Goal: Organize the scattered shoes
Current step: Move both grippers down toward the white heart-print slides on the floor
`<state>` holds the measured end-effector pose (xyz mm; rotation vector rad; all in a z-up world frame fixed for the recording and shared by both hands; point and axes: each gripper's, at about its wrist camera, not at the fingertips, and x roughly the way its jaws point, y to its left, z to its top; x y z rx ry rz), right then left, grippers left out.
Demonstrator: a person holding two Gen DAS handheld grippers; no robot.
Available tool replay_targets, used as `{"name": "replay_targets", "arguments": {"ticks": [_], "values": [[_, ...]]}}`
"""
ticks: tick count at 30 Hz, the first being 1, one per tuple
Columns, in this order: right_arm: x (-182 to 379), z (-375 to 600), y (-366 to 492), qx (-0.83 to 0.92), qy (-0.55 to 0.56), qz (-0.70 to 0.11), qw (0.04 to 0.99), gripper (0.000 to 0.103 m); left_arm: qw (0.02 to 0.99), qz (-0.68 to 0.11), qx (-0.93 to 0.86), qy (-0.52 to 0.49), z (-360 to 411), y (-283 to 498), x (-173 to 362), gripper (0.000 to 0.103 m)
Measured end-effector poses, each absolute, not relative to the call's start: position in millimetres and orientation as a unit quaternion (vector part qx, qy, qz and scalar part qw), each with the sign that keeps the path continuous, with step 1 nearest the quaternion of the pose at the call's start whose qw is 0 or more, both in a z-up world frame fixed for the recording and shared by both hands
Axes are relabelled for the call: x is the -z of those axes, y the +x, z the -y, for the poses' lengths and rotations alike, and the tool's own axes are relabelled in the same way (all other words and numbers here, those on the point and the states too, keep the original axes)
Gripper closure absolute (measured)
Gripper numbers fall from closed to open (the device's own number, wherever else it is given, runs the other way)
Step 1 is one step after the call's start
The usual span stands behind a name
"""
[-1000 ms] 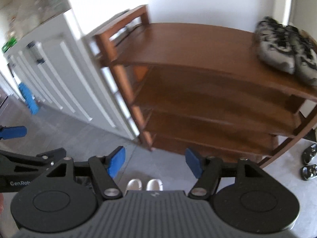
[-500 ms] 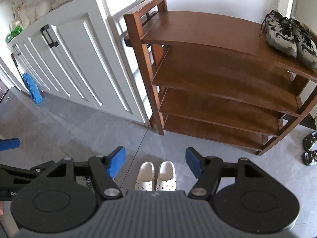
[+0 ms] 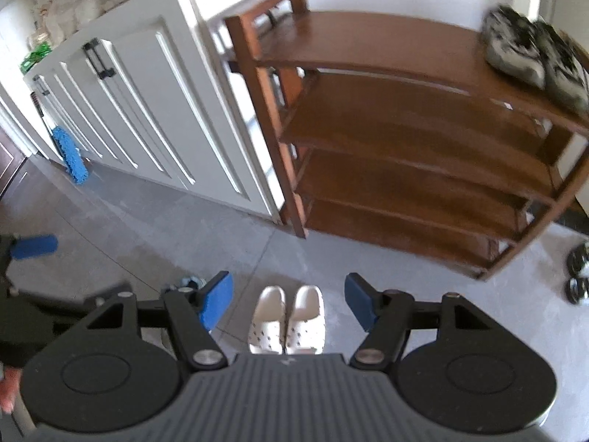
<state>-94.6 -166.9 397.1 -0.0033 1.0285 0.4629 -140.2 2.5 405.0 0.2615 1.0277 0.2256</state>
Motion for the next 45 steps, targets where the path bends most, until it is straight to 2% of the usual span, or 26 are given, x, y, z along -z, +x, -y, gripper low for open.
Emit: {"name": "replay_targets", "arguments": {"ticks": [5, 10, 16, 23, 27, 35, 45], "values": [[-392, 189, -92, -0.204, 0.001, -0.494, 0.845, 0.032, 0.855, -0.475, -0.058, 0.199, 38, -130, -390, 0.006], [-387, 209, -91, -0.188, 0.011, -0.490, 0.851, 0.032, 0.858, -0.474, -0.029, 0.194, 57, -132, -383, 0.006], [-389, 232, -101, -0.123, 0.029, -0.485, 0.866, 0.032, 0.856, -0.484, 0.013, 0.178, 56, -137, -369, 0.007], [-379, 247, -124, 0.005, 0.056, -0.490, 0.870, 0.032, 0.853, -0.463, 0.097, 0.221, 32, -147, -358, 0.007], [-372, 224, -154, 0.078, 0.081, -0.493, 0.863, 0.032, 0.845, -0.451, 0.143, 0.249, 0, -156, -350, 0.007], [-339, 122, -224, 0.099, 0.149, -0.532, 0.828, 0.032, 0.809, -0.444, 0.217, 0.317, -51, -166, -329, 0.007], [-337, 130, -259, 0.146, 0.168, -0.525, 0.821, 0.033, 0.801, -0.426, 0.266, 0.325, -24, -177, -322, 0.008]]}}
